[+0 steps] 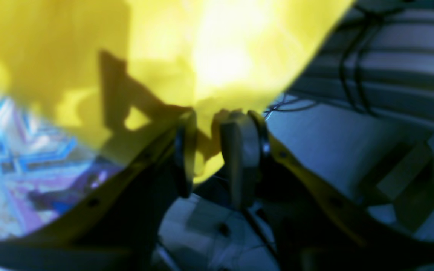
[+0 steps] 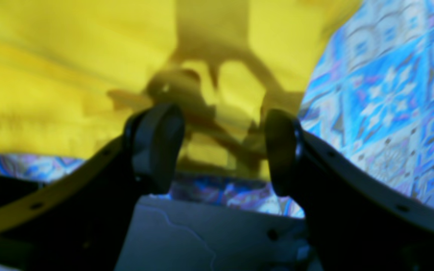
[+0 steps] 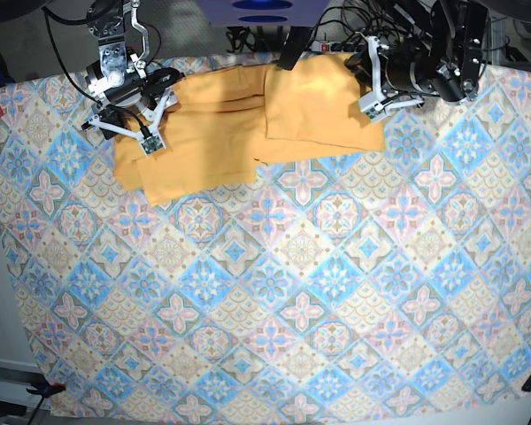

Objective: Fold the T-shirt properly
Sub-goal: 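Release the folded end and raise the left gripper away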

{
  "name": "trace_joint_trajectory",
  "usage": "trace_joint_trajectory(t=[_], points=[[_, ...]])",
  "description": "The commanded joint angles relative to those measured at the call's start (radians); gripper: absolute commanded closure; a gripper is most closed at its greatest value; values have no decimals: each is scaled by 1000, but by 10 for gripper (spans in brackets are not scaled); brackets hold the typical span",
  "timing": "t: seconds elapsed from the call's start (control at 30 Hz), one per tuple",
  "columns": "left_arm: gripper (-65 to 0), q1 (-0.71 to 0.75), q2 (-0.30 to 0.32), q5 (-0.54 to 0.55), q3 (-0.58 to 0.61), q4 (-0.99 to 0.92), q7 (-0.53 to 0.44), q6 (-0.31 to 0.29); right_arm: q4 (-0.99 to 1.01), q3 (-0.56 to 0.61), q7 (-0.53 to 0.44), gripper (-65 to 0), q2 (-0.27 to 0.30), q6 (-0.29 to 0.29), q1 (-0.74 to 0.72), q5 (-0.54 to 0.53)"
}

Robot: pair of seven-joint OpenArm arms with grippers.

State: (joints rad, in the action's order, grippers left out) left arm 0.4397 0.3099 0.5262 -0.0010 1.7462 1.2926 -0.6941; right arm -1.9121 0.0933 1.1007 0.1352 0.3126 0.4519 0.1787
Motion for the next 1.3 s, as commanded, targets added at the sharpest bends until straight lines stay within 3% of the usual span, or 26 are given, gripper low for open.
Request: trace_joint_trajectory(t=[0.0,0.27,0.47,0.87,1.1,1.27], points=[[-164,-28,1,-24,-1,-38,6,-4,-19,0,3,-363,7,-2,-3,0],[-127,-177,-35,-67,103,-246,-32,-4,3,50,140,-363,7,0,-71,-3],[-101,-252,-53,-119,103,-317,-67,-4,101,105,135,-363,8,0,-127,-3],[-105,-353,-84,-242,19,-438,-104,-4,119,96,57,-363,5,0,-138,-2],[-107,-304,-81,-229,19,-375,-41,-4,122,96,52,-363,5,0,-138,0],[-107,-107,-25,-212,16,8,-14,-4,122,95,52,-363,5,0,-138,0]])
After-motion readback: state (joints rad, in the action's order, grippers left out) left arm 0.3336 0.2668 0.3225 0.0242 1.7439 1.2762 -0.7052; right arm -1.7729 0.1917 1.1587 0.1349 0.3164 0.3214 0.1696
